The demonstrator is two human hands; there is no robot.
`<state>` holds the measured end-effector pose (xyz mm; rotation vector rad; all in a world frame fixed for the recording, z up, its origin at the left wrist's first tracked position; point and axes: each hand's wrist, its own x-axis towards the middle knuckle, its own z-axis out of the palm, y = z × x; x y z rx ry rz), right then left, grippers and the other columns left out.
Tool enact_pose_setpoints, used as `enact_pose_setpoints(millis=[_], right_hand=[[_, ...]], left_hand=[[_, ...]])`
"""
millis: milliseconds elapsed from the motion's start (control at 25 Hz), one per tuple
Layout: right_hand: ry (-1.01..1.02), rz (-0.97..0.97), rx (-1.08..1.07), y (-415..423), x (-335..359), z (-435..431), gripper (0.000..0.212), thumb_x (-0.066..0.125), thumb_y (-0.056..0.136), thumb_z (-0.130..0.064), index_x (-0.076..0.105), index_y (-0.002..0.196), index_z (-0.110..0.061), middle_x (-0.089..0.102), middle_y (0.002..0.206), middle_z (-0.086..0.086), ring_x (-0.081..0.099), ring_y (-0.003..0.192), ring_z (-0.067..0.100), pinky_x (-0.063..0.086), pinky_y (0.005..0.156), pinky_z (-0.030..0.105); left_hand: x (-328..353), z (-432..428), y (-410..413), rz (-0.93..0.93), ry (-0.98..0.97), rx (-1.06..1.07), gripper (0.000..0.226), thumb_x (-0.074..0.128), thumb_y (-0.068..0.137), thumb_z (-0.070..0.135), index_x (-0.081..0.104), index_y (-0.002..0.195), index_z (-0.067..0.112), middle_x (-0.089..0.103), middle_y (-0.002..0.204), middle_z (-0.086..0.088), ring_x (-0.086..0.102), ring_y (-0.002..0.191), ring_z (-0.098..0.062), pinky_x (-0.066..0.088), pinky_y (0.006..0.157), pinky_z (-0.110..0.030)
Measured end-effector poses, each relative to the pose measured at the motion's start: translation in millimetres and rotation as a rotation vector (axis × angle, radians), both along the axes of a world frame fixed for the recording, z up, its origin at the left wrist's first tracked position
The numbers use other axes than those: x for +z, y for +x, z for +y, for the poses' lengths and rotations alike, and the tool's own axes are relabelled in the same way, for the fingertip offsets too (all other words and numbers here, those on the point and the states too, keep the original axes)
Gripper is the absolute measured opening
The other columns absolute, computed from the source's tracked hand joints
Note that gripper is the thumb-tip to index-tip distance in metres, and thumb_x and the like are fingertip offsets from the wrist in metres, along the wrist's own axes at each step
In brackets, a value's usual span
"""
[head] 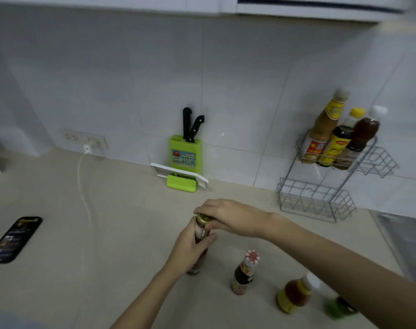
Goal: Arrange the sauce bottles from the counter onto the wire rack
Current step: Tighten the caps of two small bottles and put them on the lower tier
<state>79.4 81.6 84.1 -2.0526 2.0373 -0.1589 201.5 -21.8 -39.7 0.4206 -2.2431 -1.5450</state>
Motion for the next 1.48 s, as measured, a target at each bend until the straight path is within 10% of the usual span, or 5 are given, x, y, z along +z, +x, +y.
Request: enact_pose_setpoints(millis=[600,960,1200,1320,1480], right_hand=[[-0.144,-0.007,-0.012,-63,133,68,0.044,0.047,0.099,-0.013,0.041,0.142,-0.006,0.045,0.147,0.008,0.040,0.136,0.015,0.031,0.113,0.023],[-0.263,0.487,-0.024,-69,126,86,0.041,0.028,0.099,-0.043,0.053,0.098,-0.010,0.062,0.086,0.005,0.053,0.074,0.022,0.048,0.070,0.040],[-0.377,0.650,-0.327,-70,116,80,0.042,0.019,0.098,-0.039,0.048,0.077,-0.015,0.043,0.050,-0.001,0.045,0.046,0.027,0.029,0.042,0.030],[-0.334,0.618,-0.472,-76,107,79,0.029,0.028,0.100,-0.033,0.039,0.078,-0.019,0.026,0.049,-0.005,0.050,0.050,0.032,0.025,0.042,0.029],[-0.246,0.672,-0.551,-81,98,81,0.024,0.032,0.100,-0.027,0.052,0.096,-0.014,0.056,0.070,0.007,0.051,0.060,0.031,0.024,0.043,0.029]], left_hand=[[139,23,-92,0.081,0.213,-0.508,0.017,0.058,0.074,-0.004,0.056,0.065,0.010,0.060,0.056,-0.017,0.055,0.054,-0.028,0.049,0.058,-0.033],[159,51,-109,0.026,0.085,-0.587,0.021,0.059,0.074,-0.001,0.055,0.054,0.006,0.058,0.049,-0.014,0.054,0.050,-0.028,0.048,0.057,-0.035],[168,60,-121,0.001,0.043,-0.444,0.017,0.059,0.067,0.009,0.054,0.051,0.013,0.059,0.046,-0.012,0.055,0.045,-0.023,0.049,0.050,-0.028],[164,66,-133,-0.012,-0.026,-0.308,0.012,0.057,0.062,0.013,0.052,0.051,0.013,0.061,0.045,-0.010,0.055,0.039,-0.020,0.048,0.048,-0.028],[154,75,-140,-0.051,-0.056,-0.245,0.008,0.057,0.058,0.019,0.052,0.053,0.015,0.061,0.043,-0.005,0.055,0.036,-0.014,0.045,0.045,-0.022]])
